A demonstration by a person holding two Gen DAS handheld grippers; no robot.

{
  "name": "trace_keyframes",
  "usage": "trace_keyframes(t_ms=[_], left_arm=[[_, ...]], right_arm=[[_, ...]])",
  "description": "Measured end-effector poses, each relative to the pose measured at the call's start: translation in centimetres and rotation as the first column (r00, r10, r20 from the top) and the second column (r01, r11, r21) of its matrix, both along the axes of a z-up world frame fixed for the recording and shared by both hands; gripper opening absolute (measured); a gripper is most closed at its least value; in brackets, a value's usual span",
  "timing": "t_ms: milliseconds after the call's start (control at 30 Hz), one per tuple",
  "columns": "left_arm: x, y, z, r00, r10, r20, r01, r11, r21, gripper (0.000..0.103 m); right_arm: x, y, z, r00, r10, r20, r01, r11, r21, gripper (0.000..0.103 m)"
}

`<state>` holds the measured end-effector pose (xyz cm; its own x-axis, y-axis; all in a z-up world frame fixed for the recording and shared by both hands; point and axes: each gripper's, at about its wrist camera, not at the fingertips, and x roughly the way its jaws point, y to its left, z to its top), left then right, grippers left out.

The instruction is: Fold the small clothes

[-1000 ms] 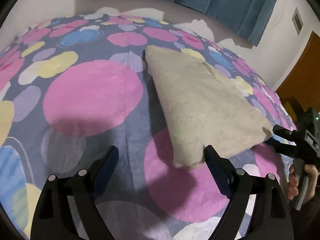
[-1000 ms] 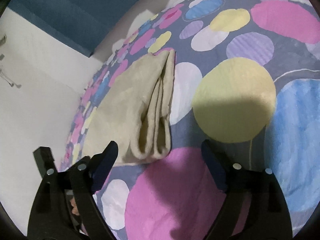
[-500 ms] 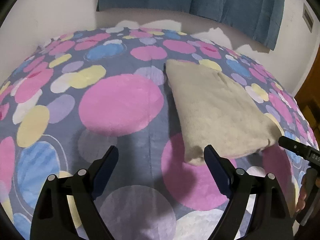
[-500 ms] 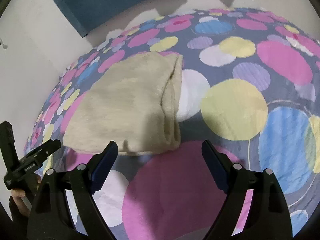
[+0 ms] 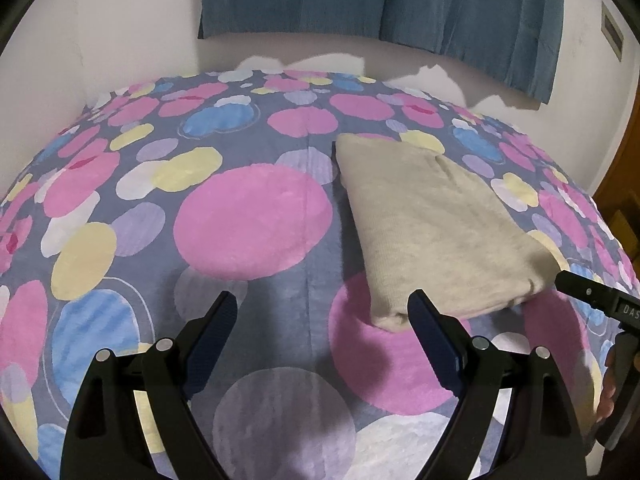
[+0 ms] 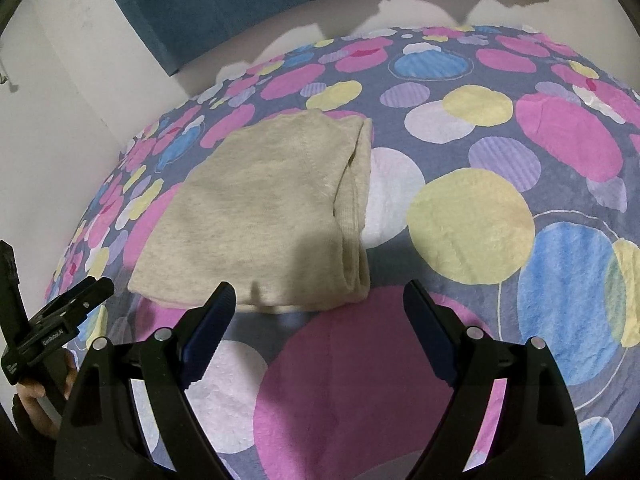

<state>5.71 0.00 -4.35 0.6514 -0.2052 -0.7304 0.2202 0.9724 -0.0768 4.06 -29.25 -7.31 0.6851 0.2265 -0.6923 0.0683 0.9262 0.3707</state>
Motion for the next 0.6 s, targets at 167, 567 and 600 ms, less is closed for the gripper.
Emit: trace_keyframes(t_ms=[167,567,600], left_arm=[[-0.18,0.0,0.2,1.0,0.0,0.01,0.0,1.0,0.004,0.086],[-0.36,-0.09,0.51,1.0,0.0,0.02,-0.001,1.0,0.01,0.086],[-0.34,-0.04,0.58,1.0,0.003,0.023,-0.003,1.0,0.012,0.086]], right_arm=[[-0.07,0.11,0.1,1.0,-0.003,0.003,0.003,1.0,-0.001,0.086],[-0.15,0.17,0.48,1.0,-0.007,0.008,0.007,1.0,-0.008,0.086],[-0.1,0.1,0.51,1.0,-0.007,0.008,0.007,1.0,-0.008,0.086]])
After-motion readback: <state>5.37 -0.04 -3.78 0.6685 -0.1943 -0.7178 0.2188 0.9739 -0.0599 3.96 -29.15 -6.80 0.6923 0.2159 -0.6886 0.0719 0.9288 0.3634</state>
